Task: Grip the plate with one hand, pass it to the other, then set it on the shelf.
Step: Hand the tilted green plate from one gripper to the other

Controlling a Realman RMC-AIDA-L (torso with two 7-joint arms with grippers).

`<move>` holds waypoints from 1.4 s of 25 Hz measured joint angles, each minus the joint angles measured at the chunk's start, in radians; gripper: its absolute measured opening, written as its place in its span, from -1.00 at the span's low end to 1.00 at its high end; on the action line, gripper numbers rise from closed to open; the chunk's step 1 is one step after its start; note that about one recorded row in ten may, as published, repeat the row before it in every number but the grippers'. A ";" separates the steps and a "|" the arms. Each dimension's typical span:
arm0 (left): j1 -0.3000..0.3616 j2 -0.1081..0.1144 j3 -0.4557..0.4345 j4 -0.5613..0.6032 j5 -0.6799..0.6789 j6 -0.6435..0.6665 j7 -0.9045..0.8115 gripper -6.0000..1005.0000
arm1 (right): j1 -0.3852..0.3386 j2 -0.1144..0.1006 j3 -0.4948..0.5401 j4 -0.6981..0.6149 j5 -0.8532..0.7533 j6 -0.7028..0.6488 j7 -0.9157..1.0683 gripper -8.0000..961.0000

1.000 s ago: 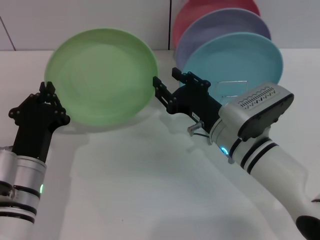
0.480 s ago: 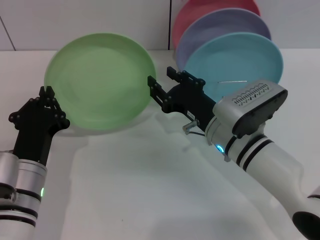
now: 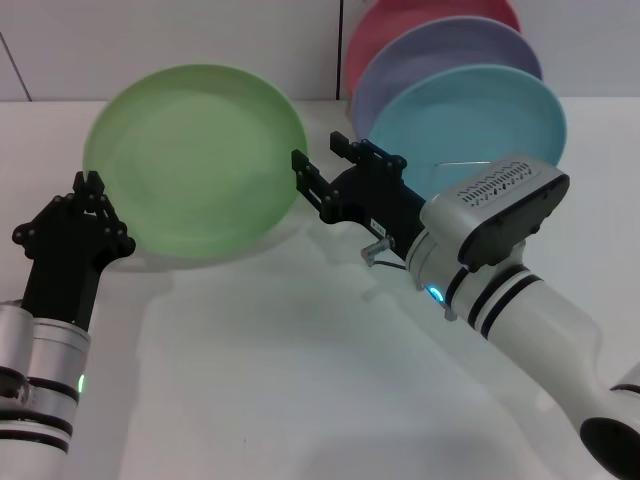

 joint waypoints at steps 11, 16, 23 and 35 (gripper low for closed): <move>-0.007 0.000 0.004 0.006 0.000 0.000 0.000 -0.91 | 0.013 0.004 0.002 -0.002 -0.001 0.022 0.000 0.00; -0.007 0.000 0.005 0.006 0.000 0.000 0.000 -0.91 | 0.013 0.004 0.002 -0.001 -0.001 0.023 0.000 -0.13; -0.005 0.000 0.006 0.006 0.000 0.000 0.000 -0.91 | 0.015 0.004 0.003 -0.001 -0.001 0.023 0.000 -0.31; -0.002 0.000 0.006 0.006 0.005 0.000 0.000 -0.91 | 0.018 0.004 0.013 -0.003 -0.001 0.023 0.000 -0.37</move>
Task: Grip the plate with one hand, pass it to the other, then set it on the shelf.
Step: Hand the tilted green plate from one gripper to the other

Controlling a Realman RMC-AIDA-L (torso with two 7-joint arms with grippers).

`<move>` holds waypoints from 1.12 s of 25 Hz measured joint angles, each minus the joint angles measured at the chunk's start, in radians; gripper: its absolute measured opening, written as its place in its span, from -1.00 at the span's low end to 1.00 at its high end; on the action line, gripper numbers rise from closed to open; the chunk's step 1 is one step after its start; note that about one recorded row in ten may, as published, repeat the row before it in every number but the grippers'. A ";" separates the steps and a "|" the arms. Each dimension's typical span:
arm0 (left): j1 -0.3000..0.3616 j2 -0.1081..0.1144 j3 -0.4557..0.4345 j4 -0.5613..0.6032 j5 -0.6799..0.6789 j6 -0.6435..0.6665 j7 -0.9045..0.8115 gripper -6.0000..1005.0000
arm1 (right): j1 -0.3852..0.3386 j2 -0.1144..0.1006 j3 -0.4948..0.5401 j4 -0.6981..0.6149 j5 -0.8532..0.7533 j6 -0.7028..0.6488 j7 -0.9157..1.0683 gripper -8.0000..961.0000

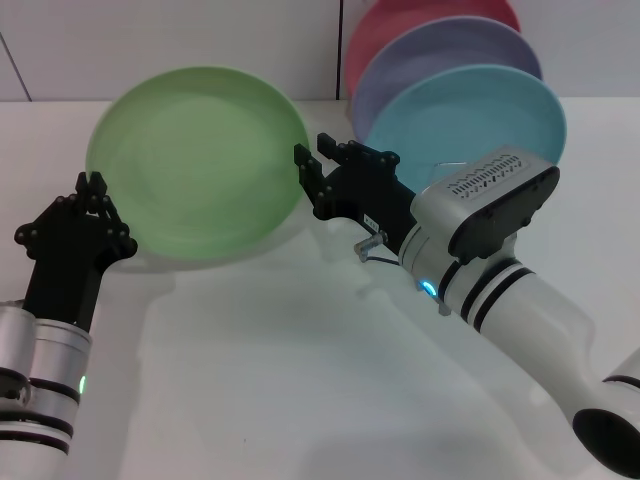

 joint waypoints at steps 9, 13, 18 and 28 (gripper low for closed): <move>-0.006 0.000 0.007 0.001 0.000 -0.002 0.000 -0.91 | 0.005 0.000 0.000 0.003 0.000 0.014 0.000 -0.43; -0.007 0.000 0.009 0.002 -0.002 -0.001 0.000 -0.91 | 0.007 0.000 0.000 0.002 0.000 0.019 0.000 -0.54; -0.008 0.000 0.009 0.002 -0.003 -0.001 0.000 -0.91 | 0.009 0.000 0.000 0.001 0.000 0.025 0.000 -0.56; -0.007 0.000 0.011 0.002 -0.003 -0.001 0.000 -0.91 | 0.009 0.000 0.000 0.000 0.000 0.028 0.000 -0.59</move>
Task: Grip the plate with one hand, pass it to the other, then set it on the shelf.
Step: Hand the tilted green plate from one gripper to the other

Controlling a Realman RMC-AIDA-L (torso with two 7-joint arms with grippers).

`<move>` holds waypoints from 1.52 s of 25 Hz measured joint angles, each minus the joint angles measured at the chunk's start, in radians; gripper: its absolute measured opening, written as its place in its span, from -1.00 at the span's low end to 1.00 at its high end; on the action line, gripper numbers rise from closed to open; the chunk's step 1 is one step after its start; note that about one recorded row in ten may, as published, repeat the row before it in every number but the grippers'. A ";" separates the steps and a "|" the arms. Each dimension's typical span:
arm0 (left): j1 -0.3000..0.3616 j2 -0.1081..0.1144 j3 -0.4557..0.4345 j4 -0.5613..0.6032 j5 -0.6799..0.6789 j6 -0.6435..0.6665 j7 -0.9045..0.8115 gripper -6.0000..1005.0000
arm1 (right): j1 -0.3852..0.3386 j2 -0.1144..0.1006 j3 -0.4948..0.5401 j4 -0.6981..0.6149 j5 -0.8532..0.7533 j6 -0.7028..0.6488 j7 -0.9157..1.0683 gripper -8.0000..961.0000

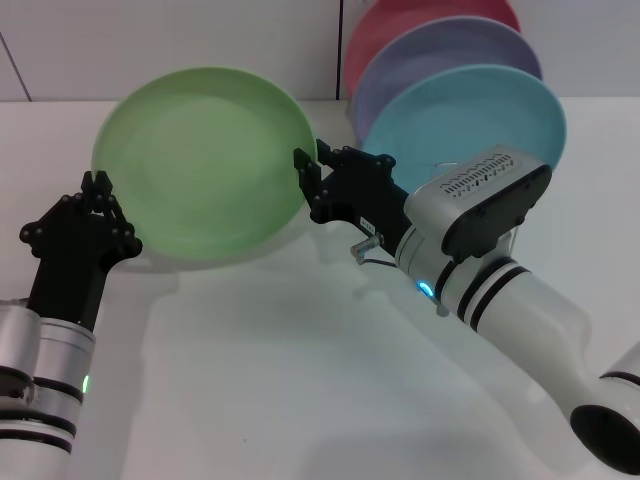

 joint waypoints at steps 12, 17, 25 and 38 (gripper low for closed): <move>0.004 0.000 0.000 0.000 0.004 0.001 -0.003 -0.91 | 0.000 0.000 0.000 -0.001 0.000 0.001 -0.001 -0.64; 0.005 0.000 0.003 0.000 0.005 0.001 -0.005 -0.91 | 0.000 0.000 0.000 -0.001 0.000 0.001 -0.001 -0.66; 0.004 0.000 0.003 0.000 0.006 0.001 -0.005 -0.91 | 0.000 0.000 0.000 -0.001 0.000 0.001 -0.002 -0.70; 0.001 0.000 0.003 0.002 0.005 -0.002 -0.001 -0.91 | 0.002 0.000 0.000 -0.001 0.000 0.011 -0.002 -0.72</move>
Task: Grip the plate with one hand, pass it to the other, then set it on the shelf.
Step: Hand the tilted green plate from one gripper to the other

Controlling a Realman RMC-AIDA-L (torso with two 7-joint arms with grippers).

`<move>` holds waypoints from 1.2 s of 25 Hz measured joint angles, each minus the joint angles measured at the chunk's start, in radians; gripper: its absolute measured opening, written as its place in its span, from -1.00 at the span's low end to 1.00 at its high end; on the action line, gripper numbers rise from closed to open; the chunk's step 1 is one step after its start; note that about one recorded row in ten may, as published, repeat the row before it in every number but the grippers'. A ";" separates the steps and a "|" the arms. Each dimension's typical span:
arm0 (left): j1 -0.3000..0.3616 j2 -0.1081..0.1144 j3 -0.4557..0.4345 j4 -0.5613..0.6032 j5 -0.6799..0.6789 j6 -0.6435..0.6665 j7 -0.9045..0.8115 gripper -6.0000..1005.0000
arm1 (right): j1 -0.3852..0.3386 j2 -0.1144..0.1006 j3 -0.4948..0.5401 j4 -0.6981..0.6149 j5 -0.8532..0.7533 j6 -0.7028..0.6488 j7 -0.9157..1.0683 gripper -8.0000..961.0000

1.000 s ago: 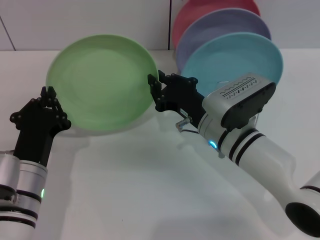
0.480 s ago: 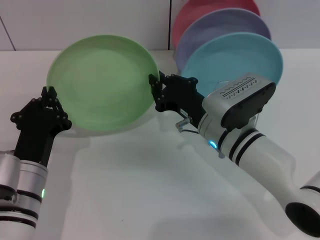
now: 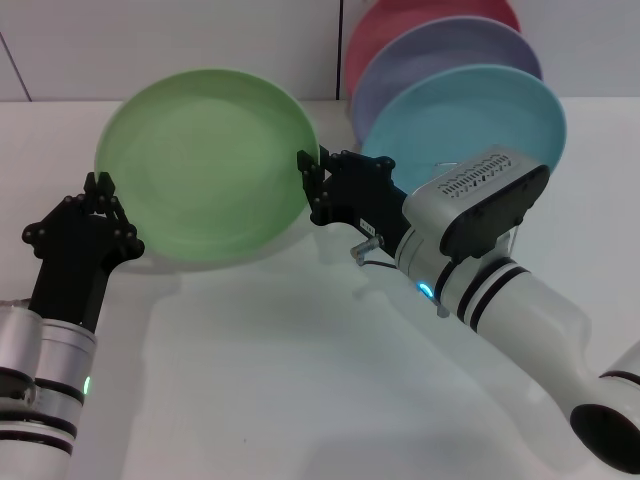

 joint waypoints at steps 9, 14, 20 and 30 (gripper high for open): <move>0.000 0.000 0.000 0.000 0.001 0.000 -0.002 -0.90 | 0.003 0.000 0.000 0.000 0.000 0.002 0.000 -0.73; 0.000 0.000 0.000 0.001 0.001 0.001 -0.003 -0.90 | 0.003 0.000 0.000 0.000 0.000 0.002 0.000 -0.73; 0.001 0.000 0.000 0.004 0.001 0.002 -0.002 -0.90 | 0.003 0.000 0.000 0.000 0.000 0.003 0.000 -0.75; 0.002 0.000 0.000 0.008 0.002 0.002 -0.008 -0.90 | 0.003 0.000 0.012 0.000 0.000 0.012 0.000 -0.83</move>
